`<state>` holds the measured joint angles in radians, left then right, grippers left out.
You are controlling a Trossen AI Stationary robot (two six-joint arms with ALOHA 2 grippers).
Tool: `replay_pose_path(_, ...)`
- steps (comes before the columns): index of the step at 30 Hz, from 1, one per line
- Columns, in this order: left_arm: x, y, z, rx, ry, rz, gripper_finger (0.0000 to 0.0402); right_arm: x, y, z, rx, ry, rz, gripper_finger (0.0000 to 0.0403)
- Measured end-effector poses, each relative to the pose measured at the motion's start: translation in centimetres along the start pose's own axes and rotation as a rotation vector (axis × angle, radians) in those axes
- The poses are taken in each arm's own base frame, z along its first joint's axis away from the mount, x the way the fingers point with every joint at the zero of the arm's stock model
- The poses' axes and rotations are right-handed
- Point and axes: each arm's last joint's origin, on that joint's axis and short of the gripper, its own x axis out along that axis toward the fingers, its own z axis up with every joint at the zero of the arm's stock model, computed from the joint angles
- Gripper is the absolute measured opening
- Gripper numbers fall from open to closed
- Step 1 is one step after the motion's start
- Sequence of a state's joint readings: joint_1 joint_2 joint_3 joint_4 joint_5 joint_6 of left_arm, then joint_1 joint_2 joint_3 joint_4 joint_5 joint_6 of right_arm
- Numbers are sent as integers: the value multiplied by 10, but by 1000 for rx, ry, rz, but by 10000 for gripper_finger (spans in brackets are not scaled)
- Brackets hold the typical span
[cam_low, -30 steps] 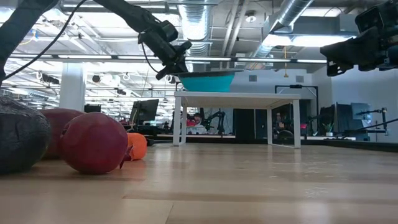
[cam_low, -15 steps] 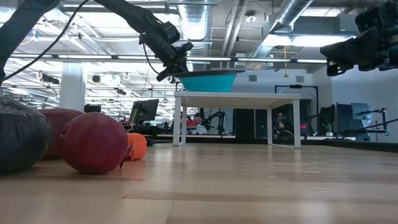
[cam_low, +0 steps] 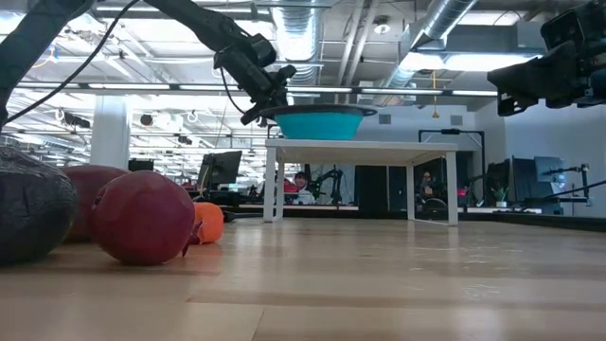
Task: Pick & Place Fruit
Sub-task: Put the blue strainer bowl on the shelf, then put the black mangosteen into the blue strainer bowl on the shelf
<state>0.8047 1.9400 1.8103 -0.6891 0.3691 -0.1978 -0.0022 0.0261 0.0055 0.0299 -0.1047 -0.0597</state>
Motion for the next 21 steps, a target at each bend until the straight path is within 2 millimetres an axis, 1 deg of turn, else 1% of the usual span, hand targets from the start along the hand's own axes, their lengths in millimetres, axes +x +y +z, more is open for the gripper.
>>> replay_pose_path(4, 0, 0, 0, 2, 0, 0, 81, 0, 0, 0, 0, -1, 0, 17)
replay_pose_path(12, 0, 1, 2, 7, -19, 1, 156, 0, 0, 0, 0, 0, 0, 17)
replay_pose_path(16, -2, 4, 3, 34, -22, 6, 185, 0, 0, 0, 0, 0, 0, 17)
replay_pose_path(18, -6, 6, 4, 39, -32, 10, 196, 0, 0, 0, 0, 0, 0, 17)
replay_pose_path(21, -22, 4, 8, 74, -68, 13, 207, 0, 0, 0, 0, 0, 0, 17)
